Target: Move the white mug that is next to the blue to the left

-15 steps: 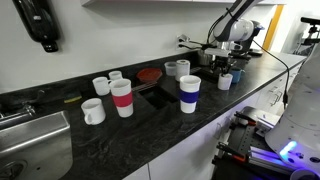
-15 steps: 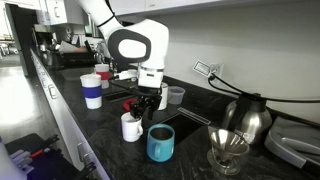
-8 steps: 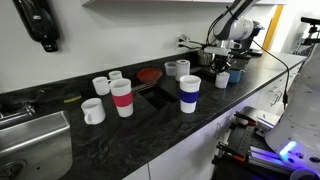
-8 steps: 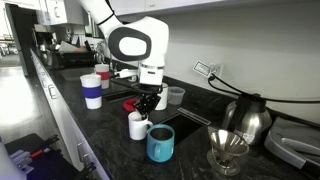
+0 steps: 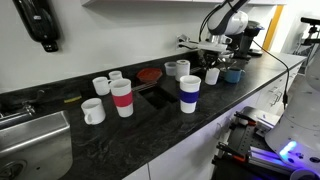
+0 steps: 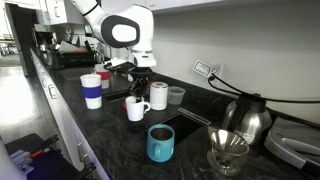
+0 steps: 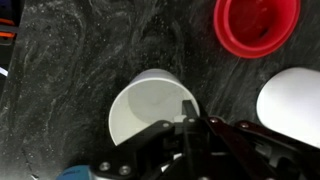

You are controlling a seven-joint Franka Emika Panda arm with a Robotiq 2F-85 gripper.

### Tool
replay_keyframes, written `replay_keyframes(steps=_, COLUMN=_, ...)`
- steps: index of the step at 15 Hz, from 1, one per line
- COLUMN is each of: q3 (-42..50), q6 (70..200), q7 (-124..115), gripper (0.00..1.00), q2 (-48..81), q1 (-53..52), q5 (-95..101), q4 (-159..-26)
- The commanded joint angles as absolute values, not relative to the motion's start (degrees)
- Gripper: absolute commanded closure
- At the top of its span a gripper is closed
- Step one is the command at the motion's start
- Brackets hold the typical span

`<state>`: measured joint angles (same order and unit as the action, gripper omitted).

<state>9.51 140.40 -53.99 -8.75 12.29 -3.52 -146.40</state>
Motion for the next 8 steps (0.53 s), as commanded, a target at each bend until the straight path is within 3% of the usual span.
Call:
replay_keyframes(steps=1, q3=7.45, q6=140.34, q7=-45.95, gripper=0.99, q2=-10.94, q1=9.54, q5=-5.12, q4=-148.25)
replay_keyframes(steps=8, q3=4.23, q6=139.89, q7=-32.77, gripper=0.99, q2=-13.96, q1=5.4, q5=-7.09, q4=-152.24)
